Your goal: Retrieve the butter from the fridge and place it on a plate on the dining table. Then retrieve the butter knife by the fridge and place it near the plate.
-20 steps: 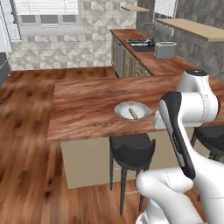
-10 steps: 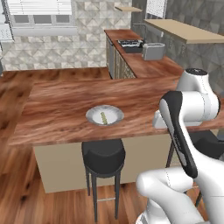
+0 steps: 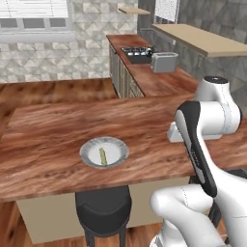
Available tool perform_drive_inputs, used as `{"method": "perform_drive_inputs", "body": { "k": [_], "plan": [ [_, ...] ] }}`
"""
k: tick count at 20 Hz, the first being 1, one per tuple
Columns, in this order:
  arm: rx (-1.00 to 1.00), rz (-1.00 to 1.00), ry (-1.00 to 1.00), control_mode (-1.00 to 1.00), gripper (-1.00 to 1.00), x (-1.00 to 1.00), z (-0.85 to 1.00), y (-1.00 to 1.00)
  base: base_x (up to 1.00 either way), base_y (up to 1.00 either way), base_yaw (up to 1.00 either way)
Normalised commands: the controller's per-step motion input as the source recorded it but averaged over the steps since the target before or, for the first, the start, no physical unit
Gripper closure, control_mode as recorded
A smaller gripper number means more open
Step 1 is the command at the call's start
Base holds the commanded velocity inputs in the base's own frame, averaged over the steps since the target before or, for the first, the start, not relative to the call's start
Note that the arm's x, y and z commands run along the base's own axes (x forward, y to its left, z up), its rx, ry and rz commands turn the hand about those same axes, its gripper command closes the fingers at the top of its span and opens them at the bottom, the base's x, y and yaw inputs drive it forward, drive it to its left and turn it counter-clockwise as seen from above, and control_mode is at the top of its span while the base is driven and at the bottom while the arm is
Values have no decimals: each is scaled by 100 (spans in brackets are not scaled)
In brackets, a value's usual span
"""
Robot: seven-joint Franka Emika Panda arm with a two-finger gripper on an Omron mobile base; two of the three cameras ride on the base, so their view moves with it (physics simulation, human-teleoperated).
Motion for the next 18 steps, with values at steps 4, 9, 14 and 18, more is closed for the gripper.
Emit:
{"method": "perform_drive_inputs", "body": {
  "k": [4, 9, 14, 18],
  "plan": [
    [0, 0, 0, 100, 100, 0, 0, 0, 52, 23, 0],
    [0, 0, 0, 100, 100, 0, 0, 0, 35, 21, 5],
    [0, 0, 0, 100, 100, 0, 0, 0, 8, 16, 11],
    [0, 5, 0, -100, 100, 0, 0, 1, 0, 4, 5]
  ]
}}
